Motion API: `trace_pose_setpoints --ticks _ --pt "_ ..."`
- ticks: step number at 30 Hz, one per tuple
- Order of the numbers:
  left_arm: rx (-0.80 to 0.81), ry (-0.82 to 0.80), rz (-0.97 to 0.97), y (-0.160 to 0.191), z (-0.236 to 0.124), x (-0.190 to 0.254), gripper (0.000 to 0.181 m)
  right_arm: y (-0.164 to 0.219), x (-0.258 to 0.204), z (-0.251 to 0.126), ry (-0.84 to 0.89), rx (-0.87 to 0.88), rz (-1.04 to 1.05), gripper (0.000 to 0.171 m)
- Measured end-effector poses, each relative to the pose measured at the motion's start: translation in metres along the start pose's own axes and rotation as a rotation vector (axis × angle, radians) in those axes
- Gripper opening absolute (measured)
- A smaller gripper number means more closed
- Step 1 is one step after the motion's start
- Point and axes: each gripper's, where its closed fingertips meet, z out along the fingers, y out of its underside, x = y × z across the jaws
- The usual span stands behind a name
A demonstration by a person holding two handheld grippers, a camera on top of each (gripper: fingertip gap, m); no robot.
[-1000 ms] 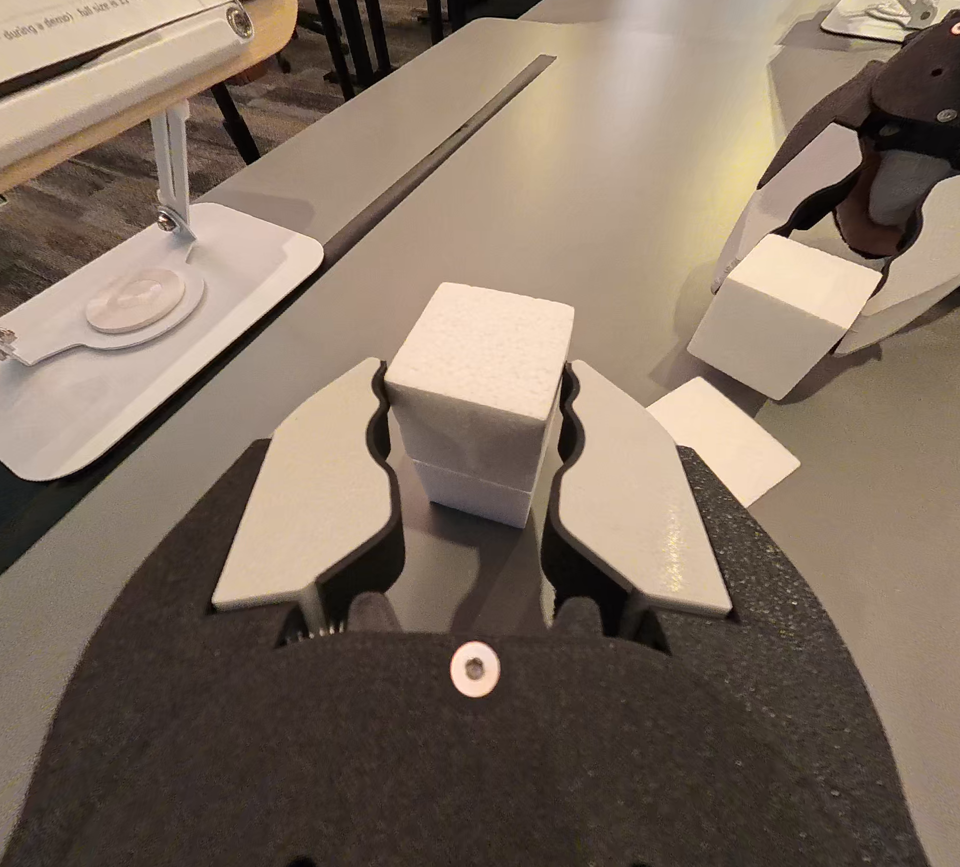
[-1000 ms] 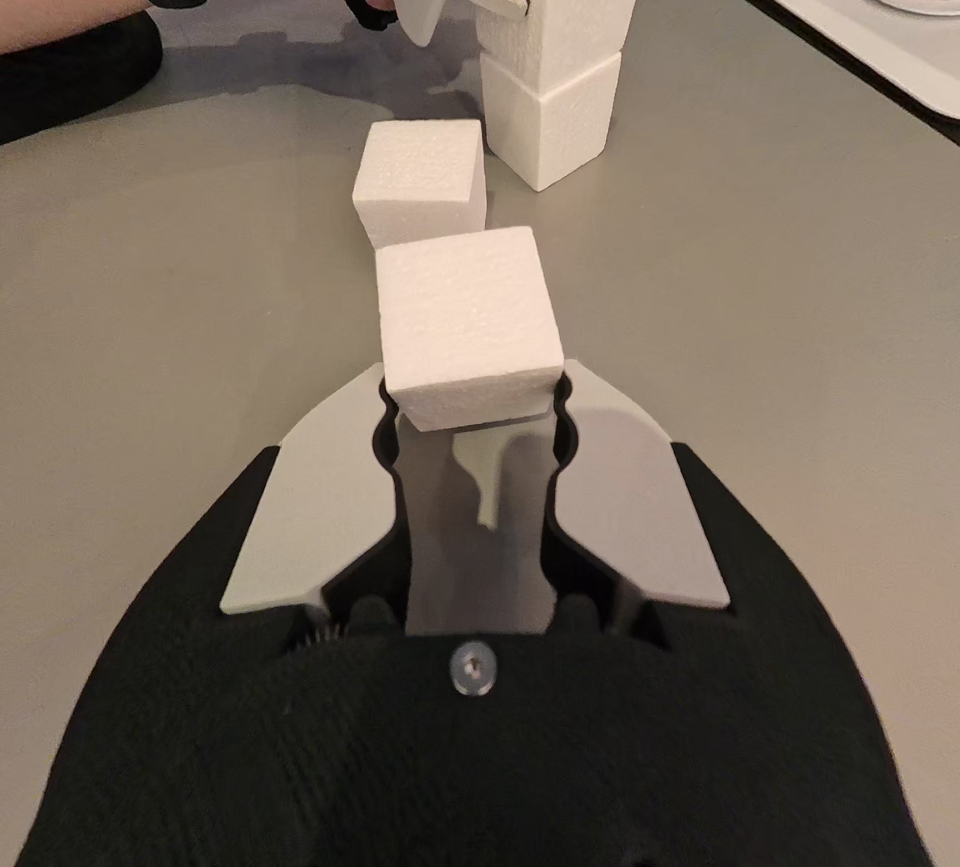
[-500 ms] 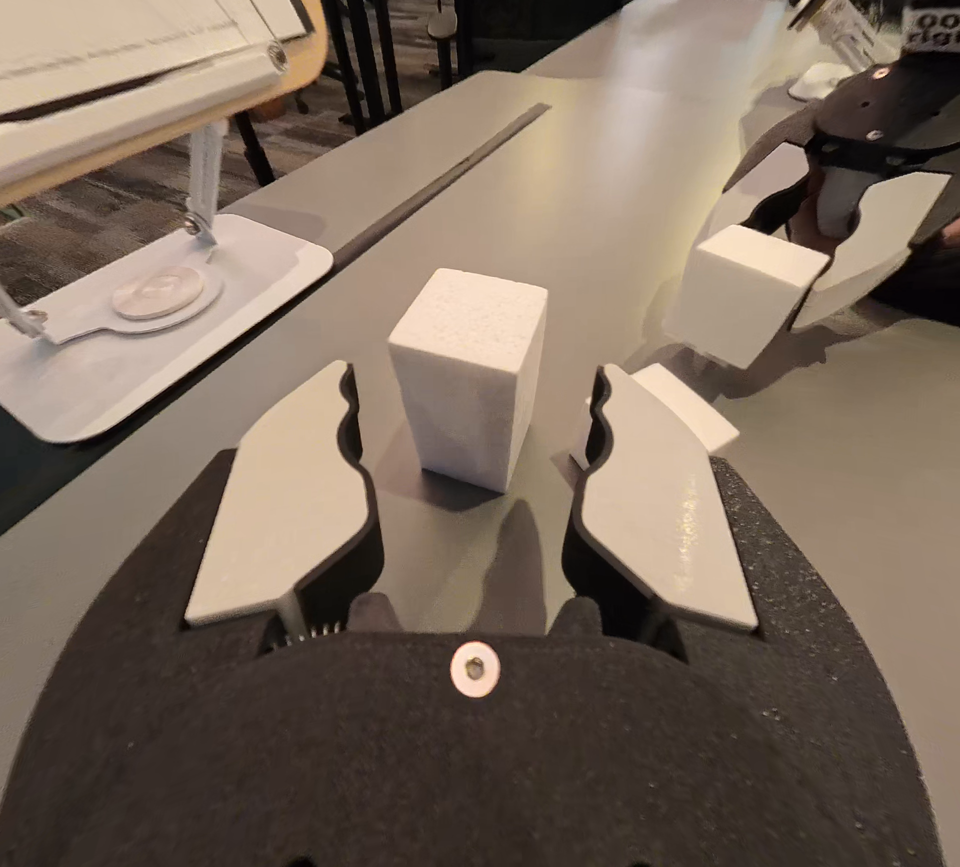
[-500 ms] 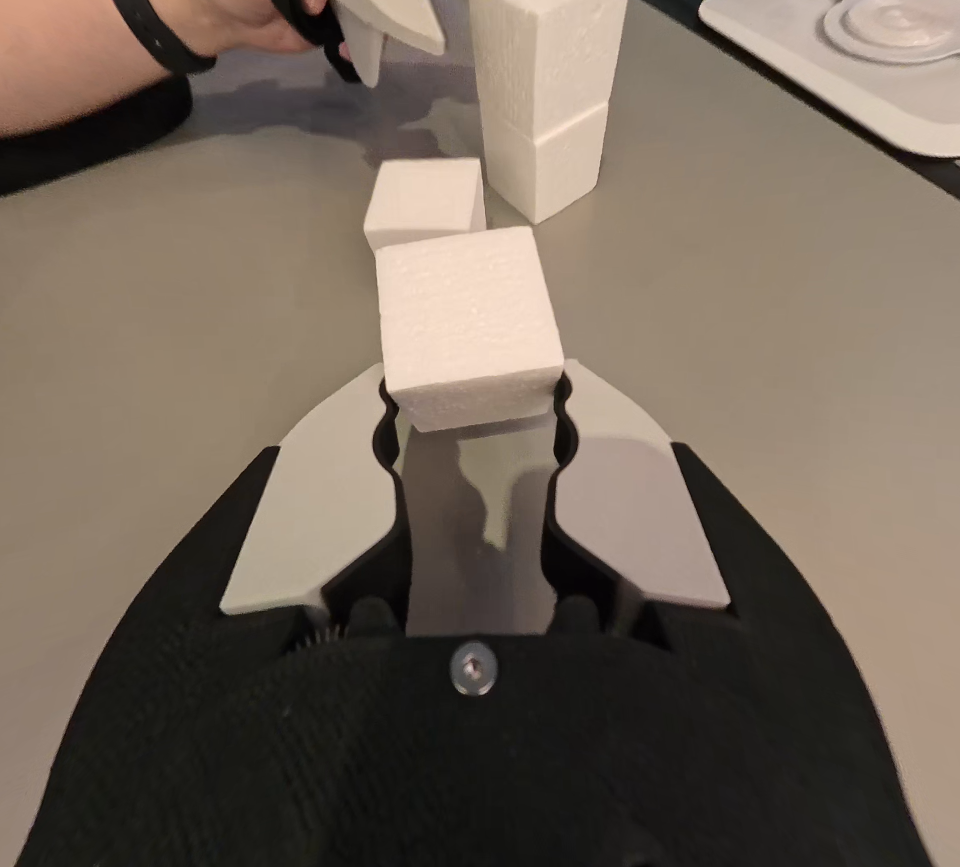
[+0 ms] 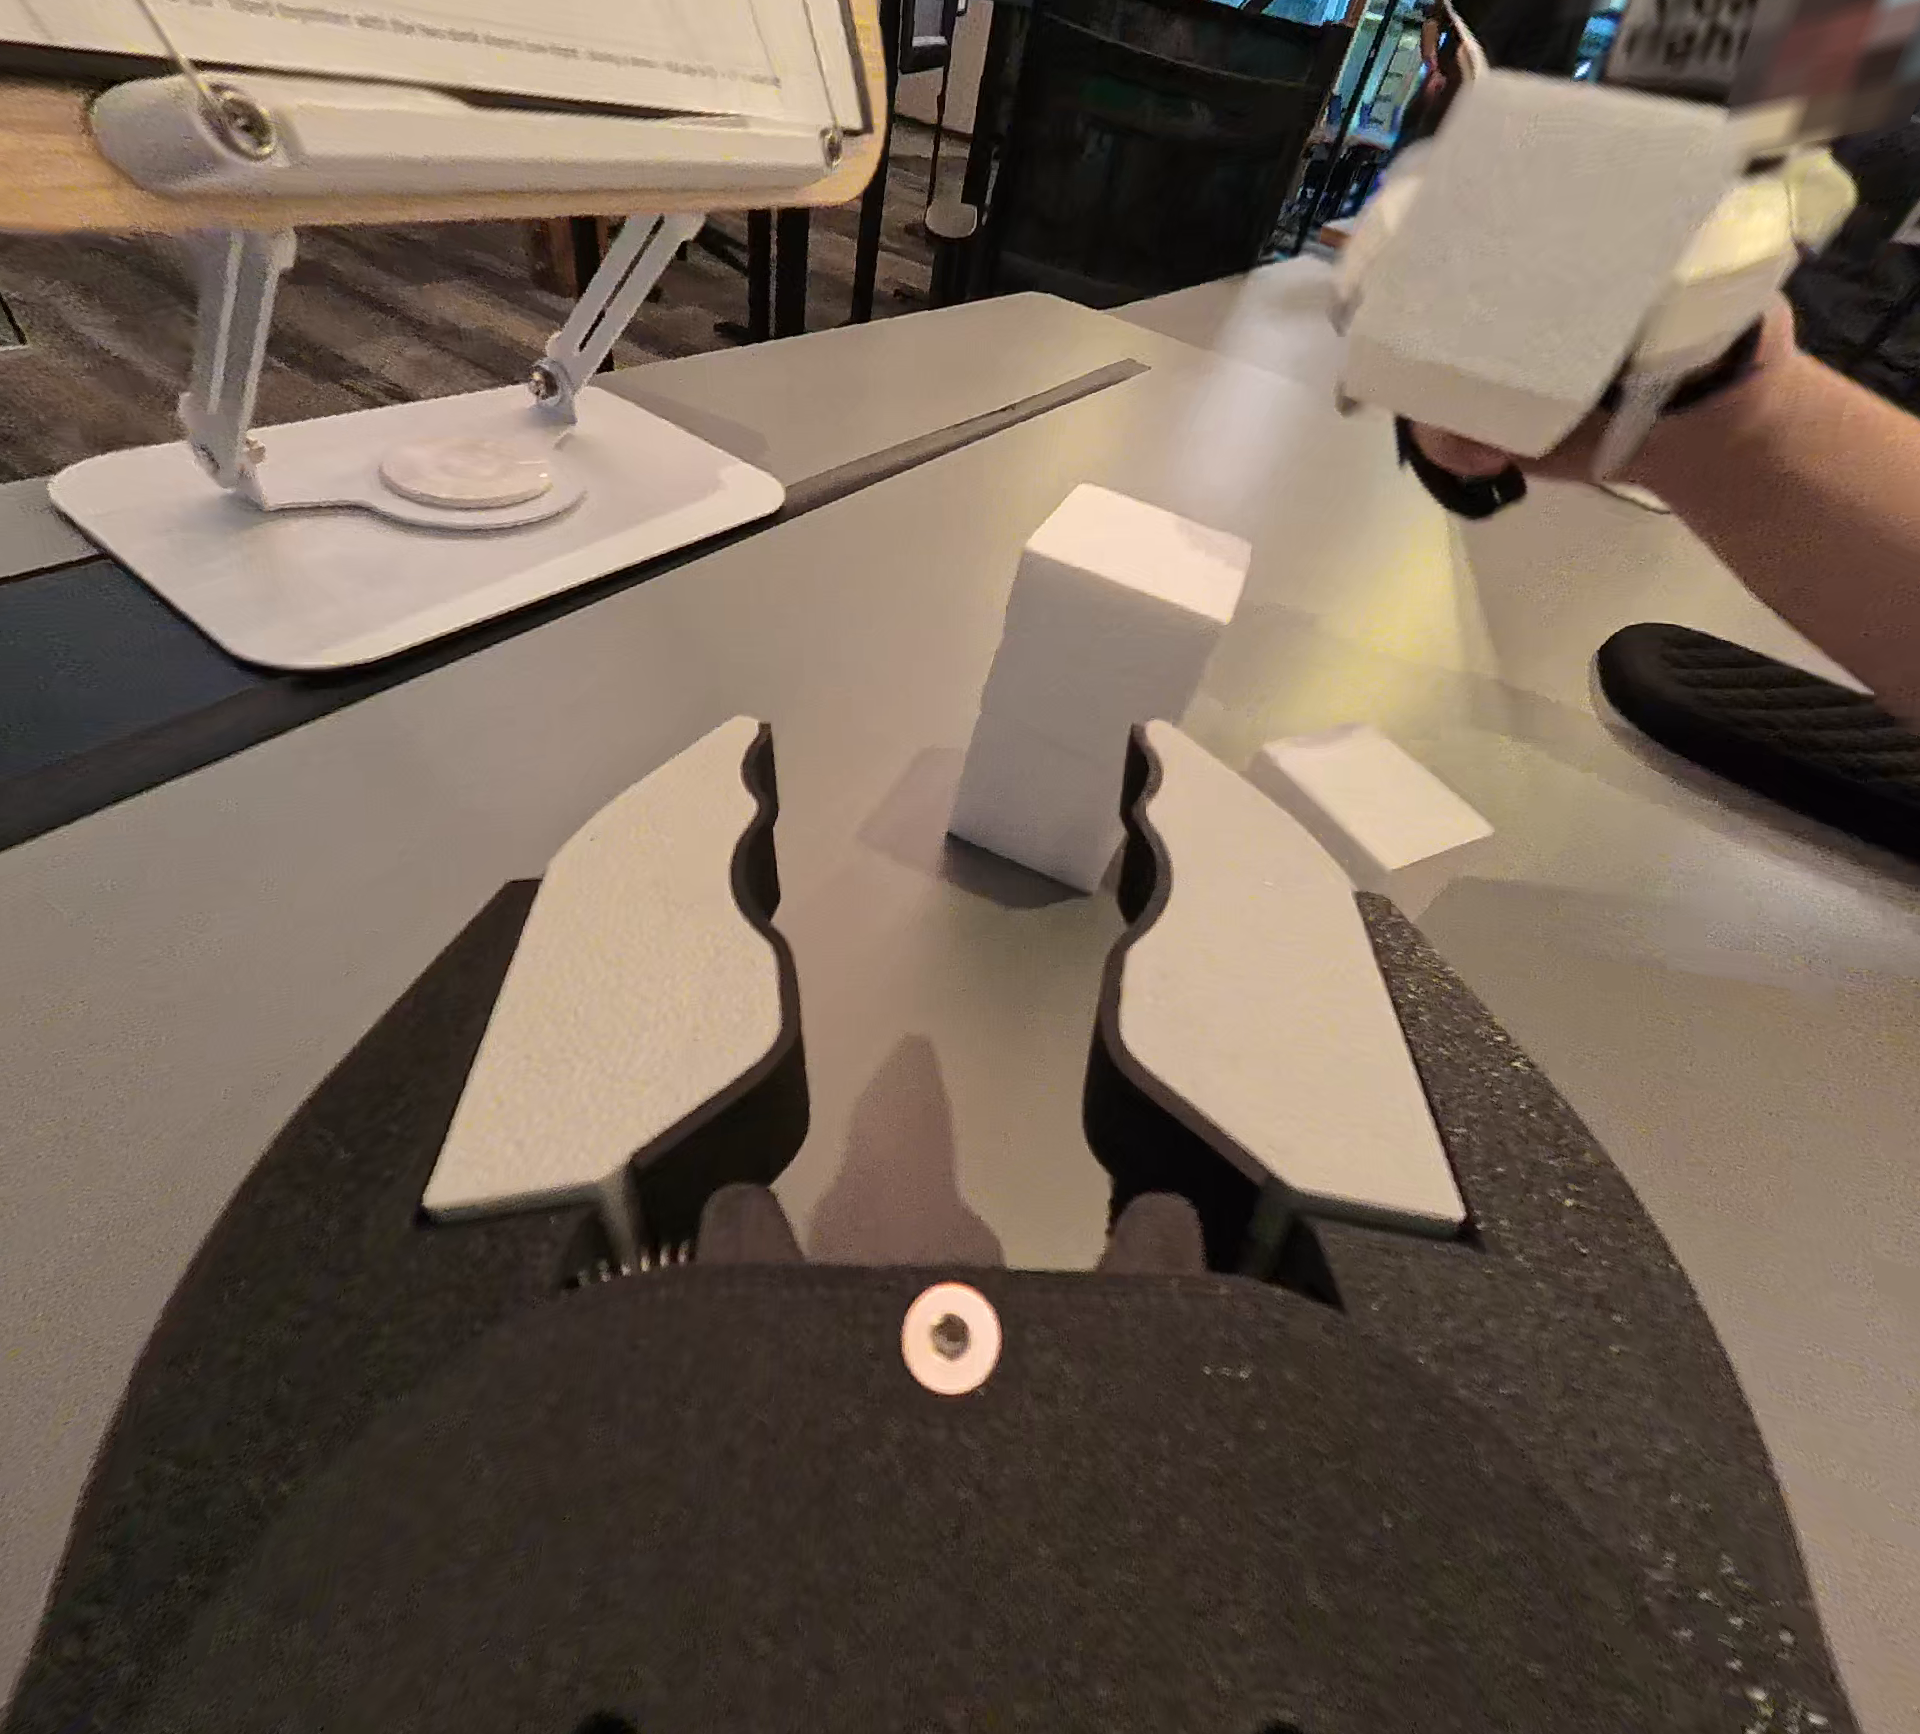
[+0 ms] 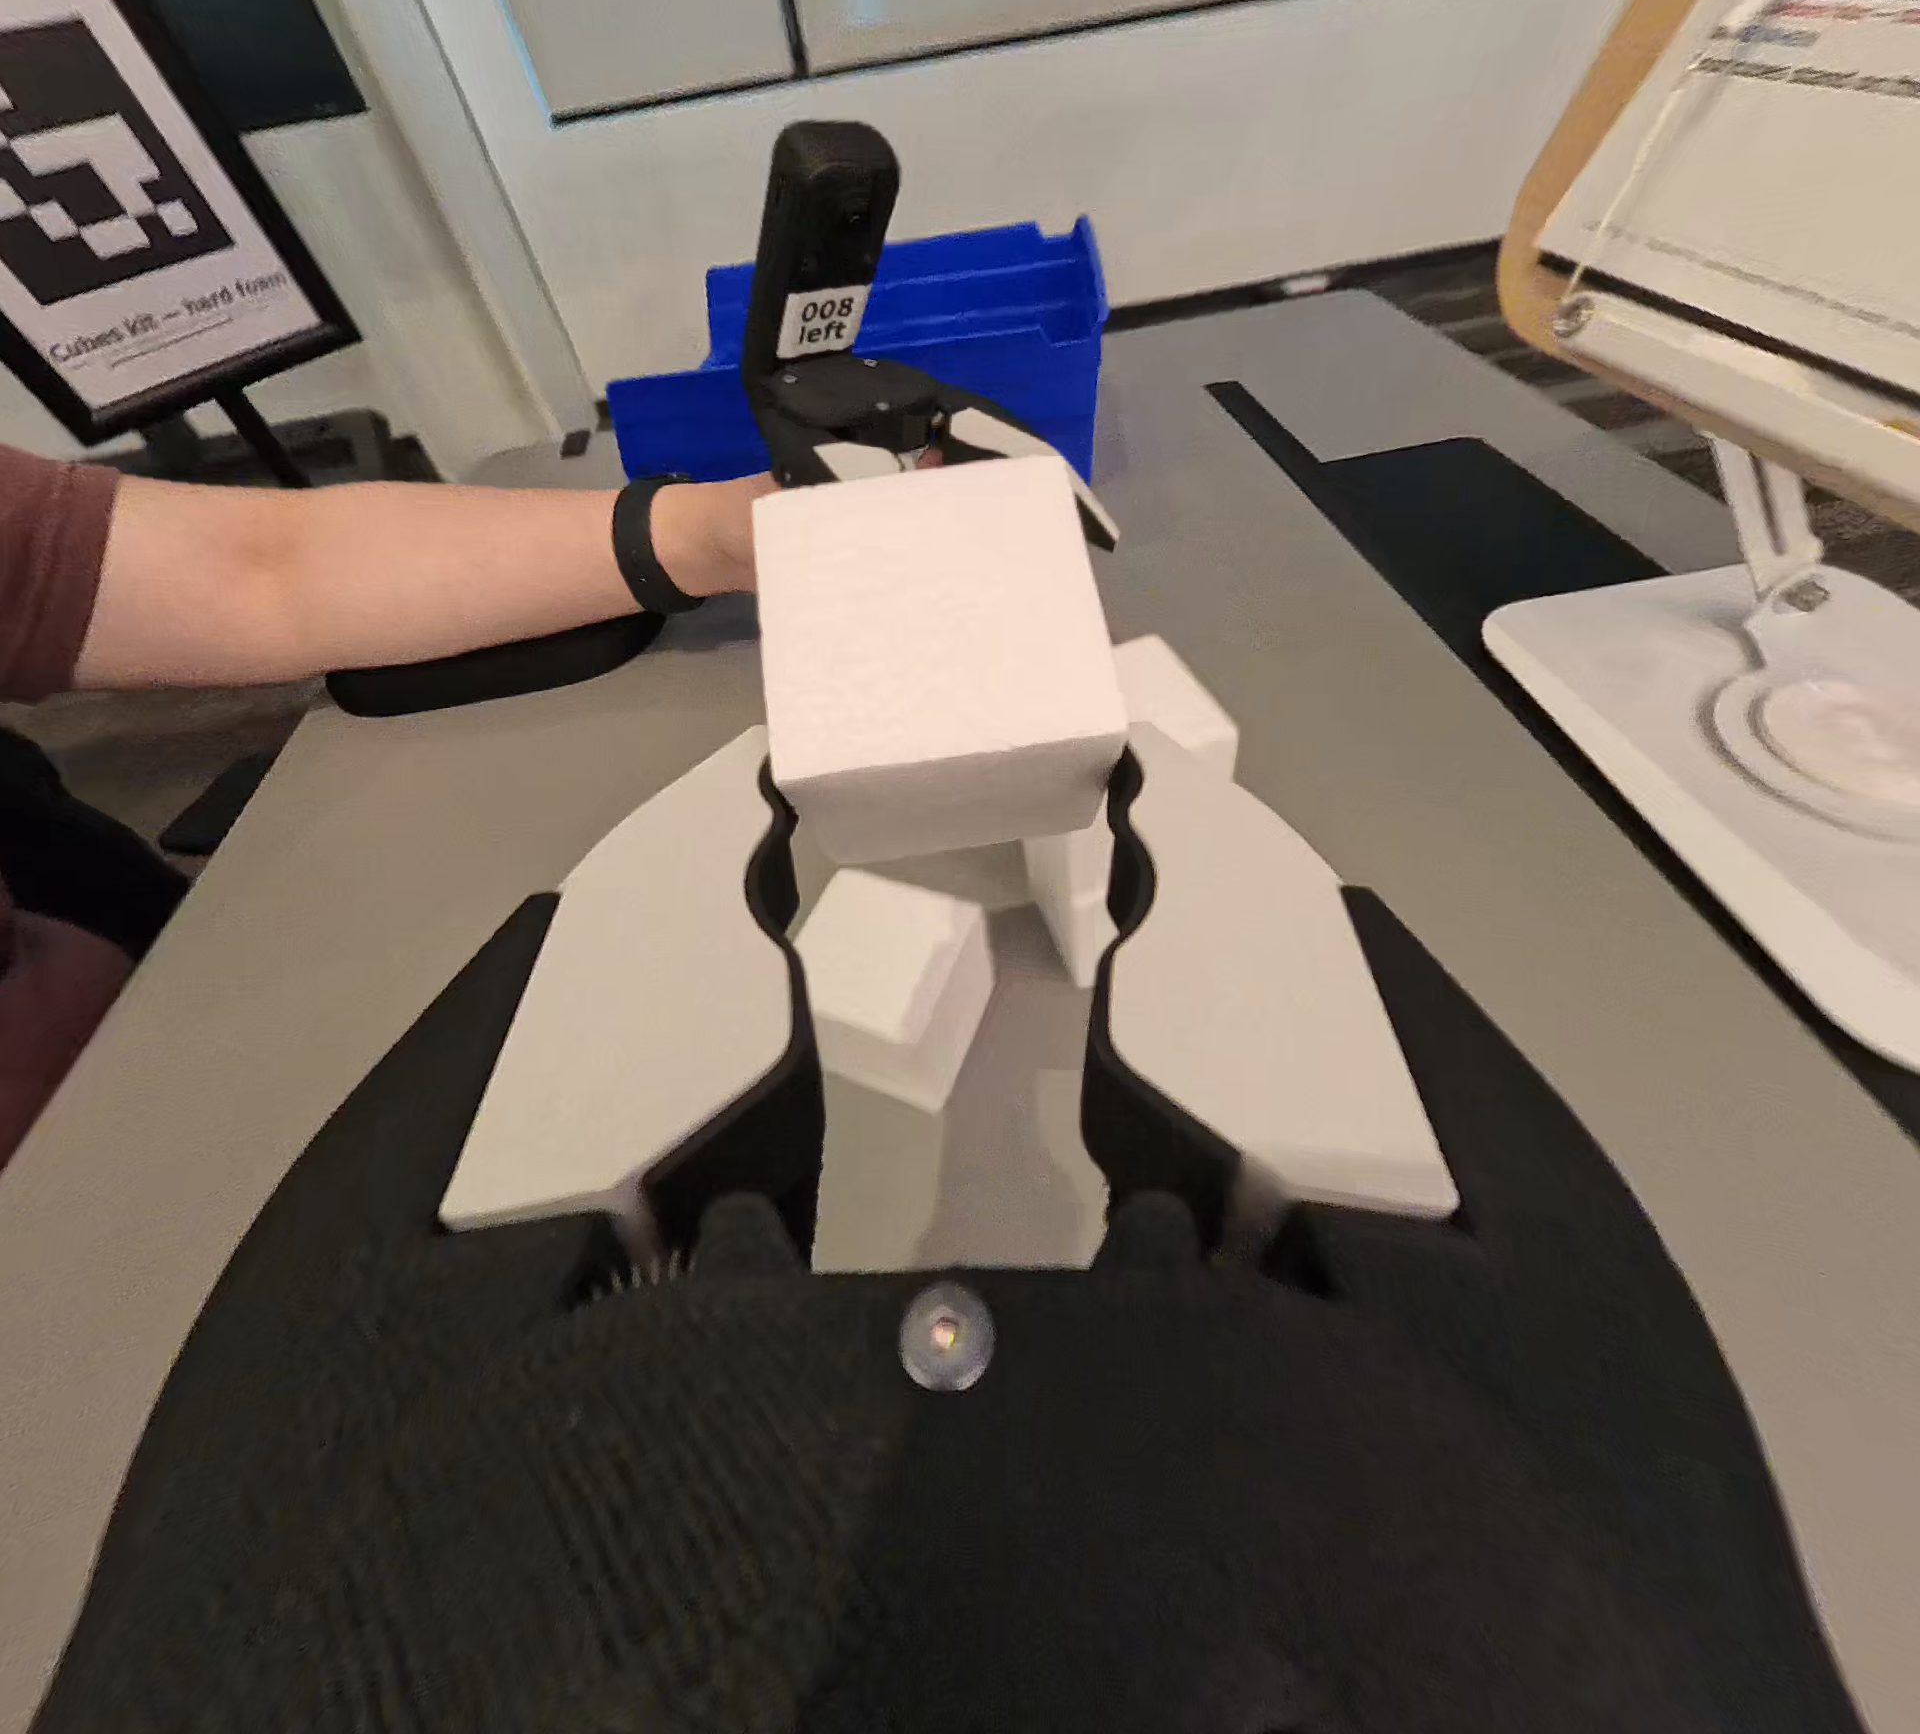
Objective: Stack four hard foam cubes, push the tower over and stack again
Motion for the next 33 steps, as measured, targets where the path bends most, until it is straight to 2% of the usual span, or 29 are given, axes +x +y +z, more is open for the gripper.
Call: trace_pose_setpoints --ticks 6,11,20,33 --pt "0.020 -0.042 -0.025 -0.002 -0.008 -0.018 0.061 -0.002 0.023 0.046 -0.153 -0.226 -0.057 0.059" --pt "0.047 -0.040 -0.056 -0.007 -0.010 -0.026 0.060 0.011 0.035 0.056 -0.174 -0.394 -0.132 0.059" --pt "0.043 -0.039 -0.056 -0.007 -0.007 -0.031 0.060 0.021 0.045 0.059 -0.186 -0.458 -0.140 0.059" --pt "0.033 -0.038 -0.048 -0.005 -0.006 -0.031 0.060 0.024 0.042 0.062 -0.157 -0.440 -0.153 0.059"
